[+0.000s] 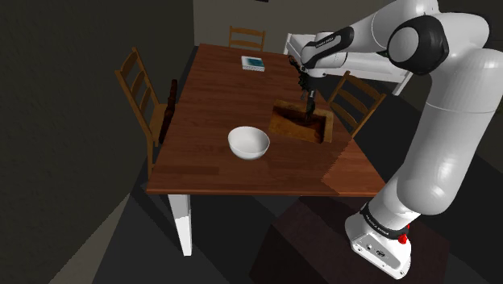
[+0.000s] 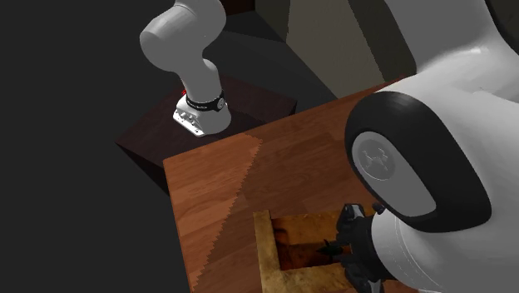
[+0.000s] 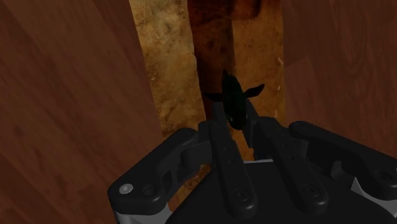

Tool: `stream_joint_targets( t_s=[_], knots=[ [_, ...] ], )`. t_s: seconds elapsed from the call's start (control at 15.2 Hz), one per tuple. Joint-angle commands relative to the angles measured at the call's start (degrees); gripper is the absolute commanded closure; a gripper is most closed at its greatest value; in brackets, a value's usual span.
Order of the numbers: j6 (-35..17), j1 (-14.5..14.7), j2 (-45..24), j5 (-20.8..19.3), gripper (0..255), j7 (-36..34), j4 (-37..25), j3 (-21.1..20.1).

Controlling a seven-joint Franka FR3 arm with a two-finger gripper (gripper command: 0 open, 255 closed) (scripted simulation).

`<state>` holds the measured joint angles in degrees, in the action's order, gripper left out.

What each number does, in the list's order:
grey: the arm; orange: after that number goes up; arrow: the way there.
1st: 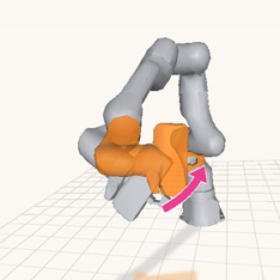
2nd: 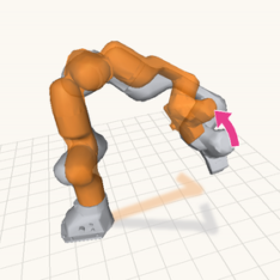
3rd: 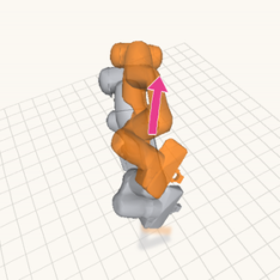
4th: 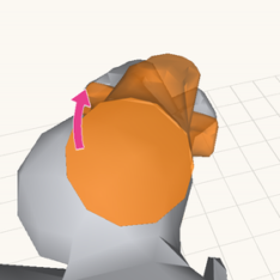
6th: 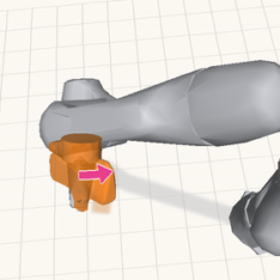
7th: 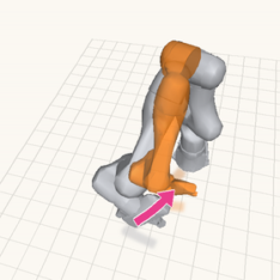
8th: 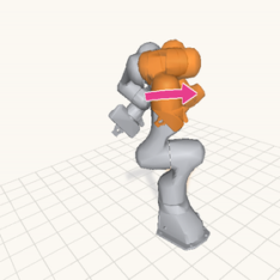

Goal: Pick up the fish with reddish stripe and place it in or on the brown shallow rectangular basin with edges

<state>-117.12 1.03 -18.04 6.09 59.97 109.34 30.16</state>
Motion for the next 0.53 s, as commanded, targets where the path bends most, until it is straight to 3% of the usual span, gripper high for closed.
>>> stream_joint_targets(
  t_s=[0.0, 0.33, 0.46],
  knots=[
    [0.05, -0.05, -0.41, 0.09, 0, 0.1, 0.29, -0.08],
    [0.1, 0.06, -0.34, 0.05, 0, -0.05, 0.31, -0.12],
    [3.66, 0.28, 0.86, -0.7, 0, -0.57, -2.21, 0.17]
  ],
)
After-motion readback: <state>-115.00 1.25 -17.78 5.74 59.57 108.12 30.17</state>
